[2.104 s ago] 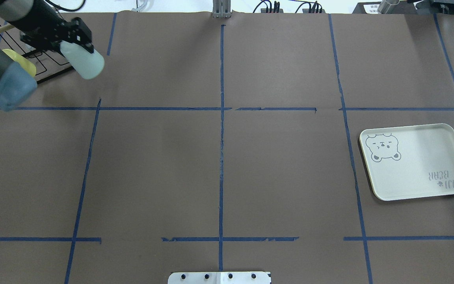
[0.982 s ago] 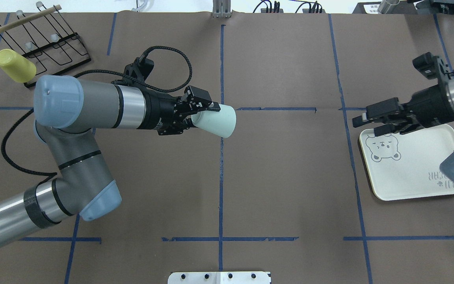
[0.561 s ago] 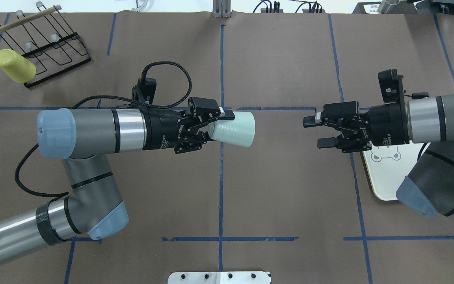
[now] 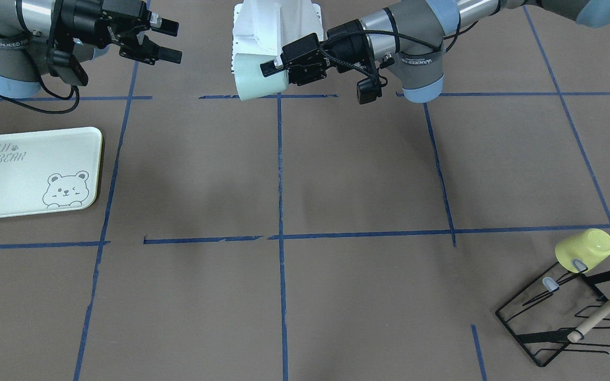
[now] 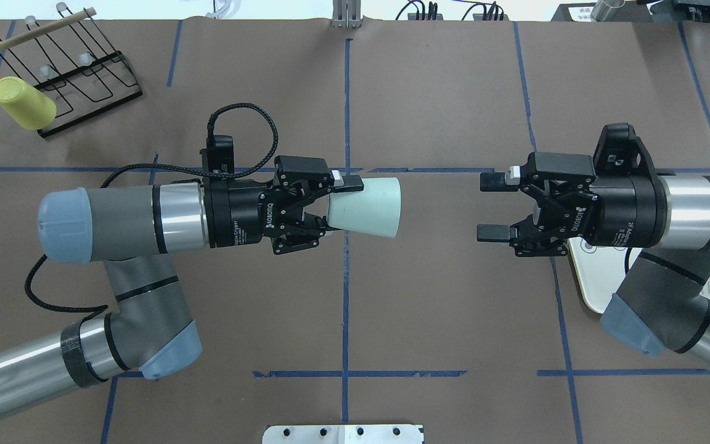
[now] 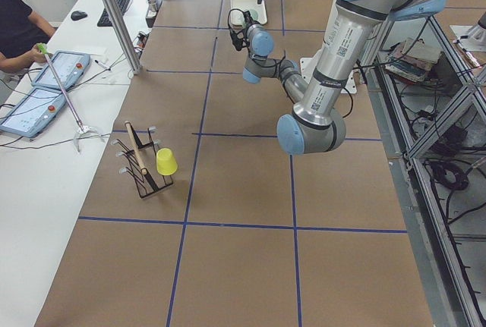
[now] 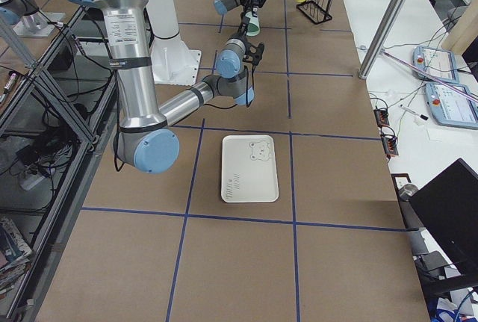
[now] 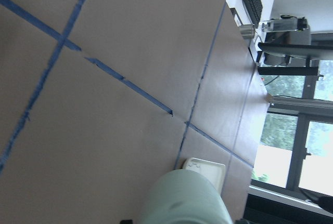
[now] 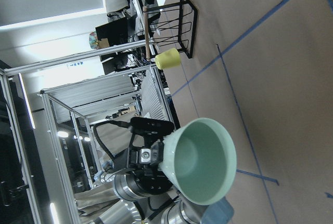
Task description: Left arm grabs green cup and hands to right arm on tray
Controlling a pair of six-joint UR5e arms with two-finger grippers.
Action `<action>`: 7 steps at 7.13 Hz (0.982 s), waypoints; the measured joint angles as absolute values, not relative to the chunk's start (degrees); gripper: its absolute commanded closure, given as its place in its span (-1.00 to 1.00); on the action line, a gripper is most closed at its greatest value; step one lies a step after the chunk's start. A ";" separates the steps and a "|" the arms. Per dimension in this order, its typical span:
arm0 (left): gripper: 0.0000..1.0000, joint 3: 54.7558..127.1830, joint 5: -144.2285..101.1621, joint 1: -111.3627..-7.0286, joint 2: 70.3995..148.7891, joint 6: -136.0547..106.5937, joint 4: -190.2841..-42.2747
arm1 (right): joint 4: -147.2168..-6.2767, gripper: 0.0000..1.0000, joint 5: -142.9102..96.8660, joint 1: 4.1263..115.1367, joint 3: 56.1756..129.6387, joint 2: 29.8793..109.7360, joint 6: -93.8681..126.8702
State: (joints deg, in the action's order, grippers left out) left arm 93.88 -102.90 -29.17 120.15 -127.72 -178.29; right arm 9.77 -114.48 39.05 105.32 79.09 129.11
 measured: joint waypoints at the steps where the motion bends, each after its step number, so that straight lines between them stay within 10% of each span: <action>1: 0.65 93.85 -102.88 -28.92 120.24 -128.59 -180.05 | 10.25 -0.98 -112.46 37.47 105.33 77.59 129.93; 7: 0.67 93.87 -102.88 -25.90 120.79 -133.27 -185.65 | 10.55 -0.98 -111.05 35.15 105.56 75.20 130.32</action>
State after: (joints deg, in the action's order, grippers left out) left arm 93.87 -102.88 -25.90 120.79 -133.27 -185.65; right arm 10.55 -111.05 35.15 105.56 75.20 130.32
